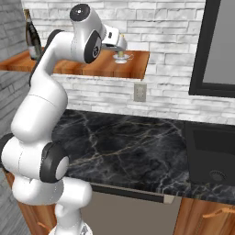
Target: Get the candle and the wine from the cabinet and move them to the dining counter.
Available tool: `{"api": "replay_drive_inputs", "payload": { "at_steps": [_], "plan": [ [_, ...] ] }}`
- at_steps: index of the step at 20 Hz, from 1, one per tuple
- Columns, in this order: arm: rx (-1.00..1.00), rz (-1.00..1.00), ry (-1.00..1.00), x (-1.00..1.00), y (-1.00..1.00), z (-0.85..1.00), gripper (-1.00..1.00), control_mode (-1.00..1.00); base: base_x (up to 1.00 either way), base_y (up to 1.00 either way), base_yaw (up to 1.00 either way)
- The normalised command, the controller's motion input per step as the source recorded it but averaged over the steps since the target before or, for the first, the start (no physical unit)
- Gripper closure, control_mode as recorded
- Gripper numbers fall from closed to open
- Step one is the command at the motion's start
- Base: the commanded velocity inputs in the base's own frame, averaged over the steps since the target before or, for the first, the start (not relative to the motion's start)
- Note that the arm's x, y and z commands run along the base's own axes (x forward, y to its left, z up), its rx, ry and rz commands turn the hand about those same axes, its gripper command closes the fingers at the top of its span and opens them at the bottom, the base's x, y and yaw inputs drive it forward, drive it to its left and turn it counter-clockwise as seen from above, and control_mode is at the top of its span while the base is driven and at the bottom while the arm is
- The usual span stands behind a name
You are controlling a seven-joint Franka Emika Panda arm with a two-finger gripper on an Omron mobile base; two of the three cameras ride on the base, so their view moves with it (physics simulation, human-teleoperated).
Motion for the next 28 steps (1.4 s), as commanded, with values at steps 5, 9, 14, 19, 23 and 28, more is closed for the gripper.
{"api": "replay_drive_inputs", "payload": {
  "at_steps": [5,9,14,19,23,28],
  "plan": [
    [0.00,0.00,0.00,0.38,-0.05,0.00,-1.00,-1.00,0.00,0.00,0.00],
    [0.00,0.00,0.00,0.27,-0.05,0.00,-1.00,-1.00,0.00,0.00,0.00],
    [0.00,0.00,0.00,0.23,-0.04,0.00,-1.00,-1.00,0.00,0.00,0.00],
    [0.00,0.01,0.00,0.16,-0.07,0.00,-1.00,-1.00,0.00,0.00,0.00],
    [0.00,0.02,0.00,0.19,-0.06,0.00,-1.00,-1.00,0.00,0.00,0.00],
    [0.00,0.02,0.00,0.18,-0.01,-0.02,-1.00,-1.00,0.00,0.00,0.00]
  ]
}}
